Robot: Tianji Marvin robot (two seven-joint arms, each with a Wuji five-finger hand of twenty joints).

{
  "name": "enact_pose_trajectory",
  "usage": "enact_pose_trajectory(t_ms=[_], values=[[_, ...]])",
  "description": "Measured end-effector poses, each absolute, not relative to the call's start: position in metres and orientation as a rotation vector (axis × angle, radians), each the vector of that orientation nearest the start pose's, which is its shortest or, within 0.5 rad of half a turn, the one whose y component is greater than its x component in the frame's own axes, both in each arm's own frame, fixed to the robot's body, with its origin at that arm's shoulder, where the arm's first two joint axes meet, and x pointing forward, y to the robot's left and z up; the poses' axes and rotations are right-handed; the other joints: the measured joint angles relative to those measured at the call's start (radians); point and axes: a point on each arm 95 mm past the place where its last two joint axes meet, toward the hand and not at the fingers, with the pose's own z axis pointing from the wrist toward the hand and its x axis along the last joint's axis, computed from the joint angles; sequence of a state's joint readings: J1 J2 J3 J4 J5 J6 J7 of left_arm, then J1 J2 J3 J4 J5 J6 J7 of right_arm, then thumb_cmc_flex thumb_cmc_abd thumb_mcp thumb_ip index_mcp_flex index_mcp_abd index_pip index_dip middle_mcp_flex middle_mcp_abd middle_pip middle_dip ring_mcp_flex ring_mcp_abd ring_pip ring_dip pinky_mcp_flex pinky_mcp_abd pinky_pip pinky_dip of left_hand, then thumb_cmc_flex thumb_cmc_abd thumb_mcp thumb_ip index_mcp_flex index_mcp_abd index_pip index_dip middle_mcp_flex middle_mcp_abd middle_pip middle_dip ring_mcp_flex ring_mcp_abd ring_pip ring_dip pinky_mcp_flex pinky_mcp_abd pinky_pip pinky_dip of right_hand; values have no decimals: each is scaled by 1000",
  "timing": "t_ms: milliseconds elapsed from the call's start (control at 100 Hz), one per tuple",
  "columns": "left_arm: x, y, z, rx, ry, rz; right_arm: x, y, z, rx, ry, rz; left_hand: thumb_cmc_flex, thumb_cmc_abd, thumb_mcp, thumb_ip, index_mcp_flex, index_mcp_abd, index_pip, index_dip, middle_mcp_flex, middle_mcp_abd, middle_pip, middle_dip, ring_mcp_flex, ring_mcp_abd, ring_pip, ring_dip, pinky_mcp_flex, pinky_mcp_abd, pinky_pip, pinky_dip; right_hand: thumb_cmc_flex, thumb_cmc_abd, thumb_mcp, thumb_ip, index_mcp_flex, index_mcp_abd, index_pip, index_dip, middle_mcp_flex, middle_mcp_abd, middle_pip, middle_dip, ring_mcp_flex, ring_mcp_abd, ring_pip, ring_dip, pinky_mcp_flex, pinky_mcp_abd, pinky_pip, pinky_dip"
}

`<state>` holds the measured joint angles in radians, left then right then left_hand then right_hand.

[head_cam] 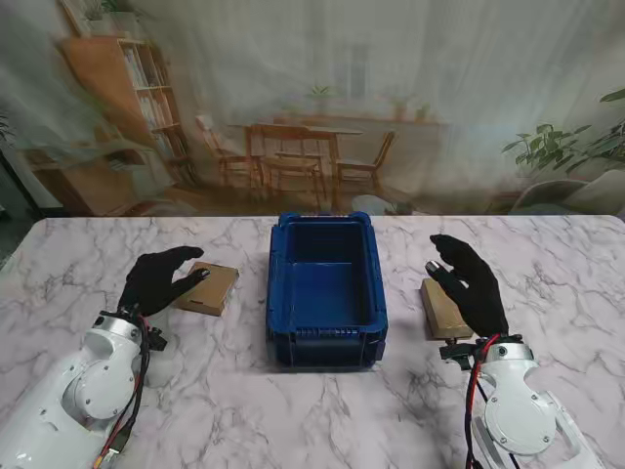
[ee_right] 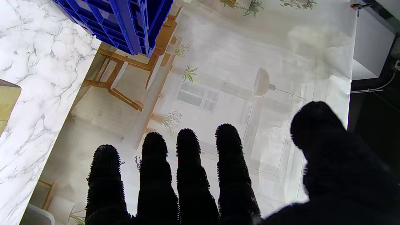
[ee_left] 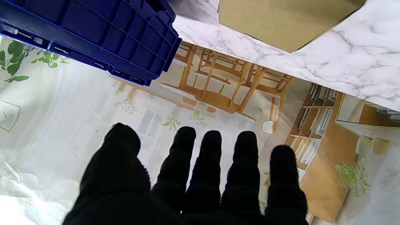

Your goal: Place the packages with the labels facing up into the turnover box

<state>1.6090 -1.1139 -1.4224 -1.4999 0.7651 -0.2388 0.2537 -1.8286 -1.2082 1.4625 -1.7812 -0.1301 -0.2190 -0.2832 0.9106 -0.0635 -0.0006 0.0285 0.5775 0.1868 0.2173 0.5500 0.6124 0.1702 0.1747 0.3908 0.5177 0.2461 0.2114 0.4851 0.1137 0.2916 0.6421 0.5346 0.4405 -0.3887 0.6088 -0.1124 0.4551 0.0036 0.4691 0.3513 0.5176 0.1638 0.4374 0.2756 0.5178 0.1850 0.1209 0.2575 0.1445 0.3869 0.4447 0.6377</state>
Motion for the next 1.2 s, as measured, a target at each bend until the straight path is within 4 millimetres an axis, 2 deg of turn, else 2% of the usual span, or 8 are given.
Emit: enact_pose_trajectory(t_ms=[430, 520, 600, 680, 770, 860, 970, 1200], values=[[412, 82, -313, -1298, 1078, -1754, 347, -51, -292, -2142, -469, -2687, -1, 0, -6, 0, -3, 0, -4, 0, -4, 2, -25, 0, -2, 0, 0, 0, -2, 0, -26, 0, 0, 0, 0, 0, 0, 0, 0, 0, 0, 0, 0, 0, 0, 0, 0, 0, 0, 0, 0, 1], [412, 80, -313, -1298, 1124, -1743, 343, -54, -292, -2135, -453, -2702, -99, 1, -6, -12, -101, 6, -65, -27, -139, 24, -101, -69, -56, -14, -27, -40, -12, -1, -102, -14, 0, 0, 0, 0, 0, 0, 0, 0, 0, 0, 0, 0, 0, 0, 0, 0, 0, 0, 0, 3], [411, 77, -314, -1314, 1214, -1716, 340, -56, -292, -2122, -437, -2718, -200, -3, -8, -20, -205, 22, -127, -86, -280, 47, -137, -155, -143, -27, -76, -108, -22, -42, -186, -47, 0, 0, 0, 0, 0, 0, 0, 0, 0, 0, 0, 0, 0, 0, 0, 0, 0, 0, 0, 4], [410, 76, -313, -1282, 1283, -1678, 340, -56, -292, -2122, -430, -2714, -298, -81, -14, -30, -249, 31, -153, -131, -342, 62, -165, -206, -183, -32, -95, -158, -23, -73, -248, -77, 0, 0, 0, 0, 0, 0, 0, 0, 0, 0, 0, 0, 0, 0, 0, 0, 0, 0, 0, 8], [409, 77, -312, -1242, 1317, -1667, 339, -55, -292, -2119, -429, -2704, -358, -181, -9, -30, -298, 32, -183, -180, -387, 66, -176, -246, -218, -54, -107, -191, -23, -101, -295, -91, 0, 0, 0, 0, 0, 0, 0, 0, 0, 0, 0, 0, 0, 0, 0, 0, 0, 0, 0, 9], [408, 76, -311, -1229, 1327, -1681, 339, -54, -292, -2118, -429, -2696, -372, -229, -9, -38, -330, 32, -205, -237, -418, 65, -177, -276, -244, -78, -116, -215, -21, -138, -330, -111, 0, 0, 0, 0, 0, 0, 0, 0, 0, 0, 0, 0, 0, 0, 0, 0, 0, 0, 0, 9], [412, 76, -310, -1207, 1368, -1659, 339, -54, -292, -2119, -425, -2693, -372, -223, -9, -40, -364, 25, -214, -269, -460, 63, -188, -298, -257, -87, -121, -229, -13, -155, -342, -113, 0, 0, 0, 0, 0, 0, 0, 0, 0, 0, 0, 0, 0, 0, 0, 0, 0, 0, 0, 9], [441, 85, -310, -1251, 1521, -1534, 338, -53, -291, -2121, -424, -2694, -372, -230, -9, -40, -368, 24, -214, -276, -461, 56, -192, -320, -258, -95, -121, -240, -3, -175, -342, -113, 0, 0, -1, 0, 0, 0, 0, 0, 0, 0, 0, 0, 0, 0, 0, 0, 0, 0, 0, 9]])
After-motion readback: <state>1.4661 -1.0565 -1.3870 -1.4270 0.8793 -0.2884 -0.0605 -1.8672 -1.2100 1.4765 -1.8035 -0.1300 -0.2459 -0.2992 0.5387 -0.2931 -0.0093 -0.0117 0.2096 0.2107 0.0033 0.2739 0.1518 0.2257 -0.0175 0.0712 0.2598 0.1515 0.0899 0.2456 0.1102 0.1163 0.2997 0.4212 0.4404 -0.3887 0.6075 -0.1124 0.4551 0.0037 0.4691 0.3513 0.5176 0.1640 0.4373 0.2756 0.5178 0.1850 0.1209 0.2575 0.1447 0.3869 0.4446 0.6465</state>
